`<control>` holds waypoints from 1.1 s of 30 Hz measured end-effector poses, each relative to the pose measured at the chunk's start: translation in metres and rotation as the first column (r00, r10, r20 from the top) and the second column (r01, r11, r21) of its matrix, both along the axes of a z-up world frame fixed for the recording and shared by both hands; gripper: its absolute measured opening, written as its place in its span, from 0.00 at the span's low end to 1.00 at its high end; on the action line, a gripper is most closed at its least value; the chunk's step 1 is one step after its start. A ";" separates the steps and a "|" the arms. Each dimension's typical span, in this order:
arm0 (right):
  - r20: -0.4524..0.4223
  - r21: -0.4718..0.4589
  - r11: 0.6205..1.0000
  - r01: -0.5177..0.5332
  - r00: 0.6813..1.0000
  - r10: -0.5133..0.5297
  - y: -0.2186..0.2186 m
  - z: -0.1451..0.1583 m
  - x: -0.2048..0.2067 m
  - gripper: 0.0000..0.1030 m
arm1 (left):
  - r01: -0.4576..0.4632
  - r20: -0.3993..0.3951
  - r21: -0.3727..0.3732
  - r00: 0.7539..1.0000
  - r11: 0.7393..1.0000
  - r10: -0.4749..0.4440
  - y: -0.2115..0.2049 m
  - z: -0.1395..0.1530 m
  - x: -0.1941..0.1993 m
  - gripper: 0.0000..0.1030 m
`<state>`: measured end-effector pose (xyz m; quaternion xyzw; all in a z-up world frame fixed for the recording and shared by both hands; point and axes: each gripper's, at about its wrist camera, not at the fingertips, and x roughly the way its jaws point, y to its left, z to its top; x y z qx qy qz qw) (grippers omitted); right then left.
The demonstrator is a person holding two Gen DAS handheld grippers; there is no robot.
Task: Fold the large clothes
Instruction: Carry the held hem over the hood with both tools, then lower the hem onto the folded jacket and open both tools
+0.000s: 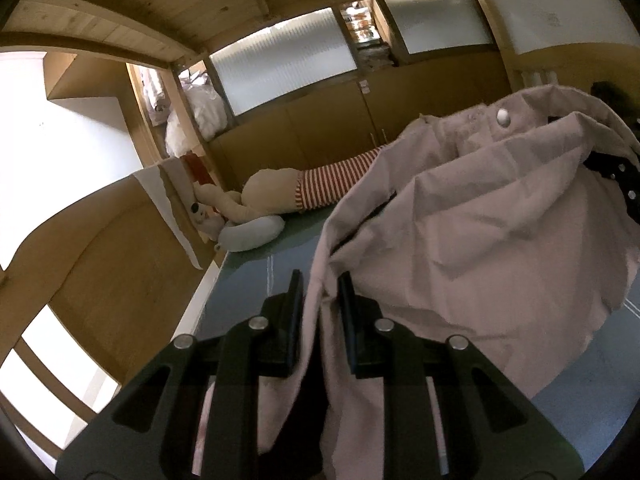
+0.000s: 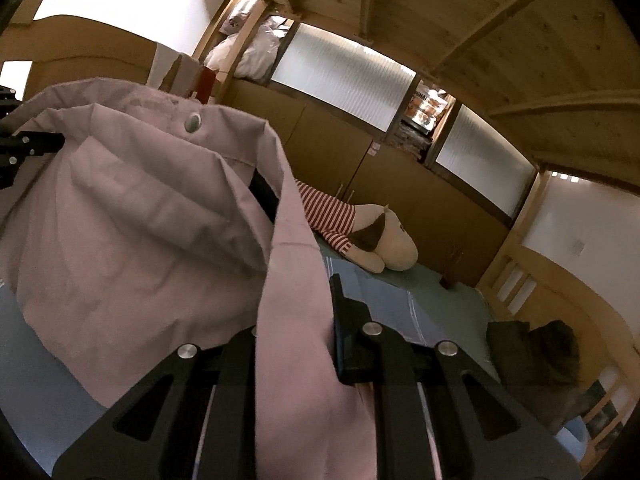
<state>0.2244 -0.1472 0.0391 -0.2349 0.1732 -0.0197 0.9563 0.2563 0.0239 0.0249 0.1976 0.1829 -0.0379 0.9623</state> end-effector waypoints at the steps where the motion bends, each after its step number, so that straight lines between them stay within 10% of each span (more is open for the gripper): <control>1: 0.000 0.003 1.000 -0.001 1.000 0.001 0.000 0.000 0.002 0.13 | -0.001 0.003 -0.003 1.000 1.000 0.001 0.000 0.001 0.004 0.18; 24: -0.031 0.016 1.000 -0.015 0.999 0.016 -0.004 0.006 0.078 0.08 | -0.011 0.007 -0.053 1.000 0.999 0.012 0.001 0.009 0.088 0.11; 27: -0.052 0.028 1.000 -0.006 0.999 0.007 -0.009 -0.002 0.092 0.08 | -0.018 0.010 -0.044 1.000 0.999 0.018 0.000 0.001 0.095 0.27; 29: -0.062 0.033 0.999 0.000 0.998 0.002 -0.014 -0.007 0.100 0.08 | -0.029 0.034 -0.056 0.999 0.998 0.030 0.003 0.001 0.094 0.72; 33: -0.081 0.035 0.999 0.016 0.997 -0.013 -0.021 -0.019 0.120 0.08 | -0.042 0.024 -0.063 0.999 0.997 0.044 0.007 -0.004 0.097 0.82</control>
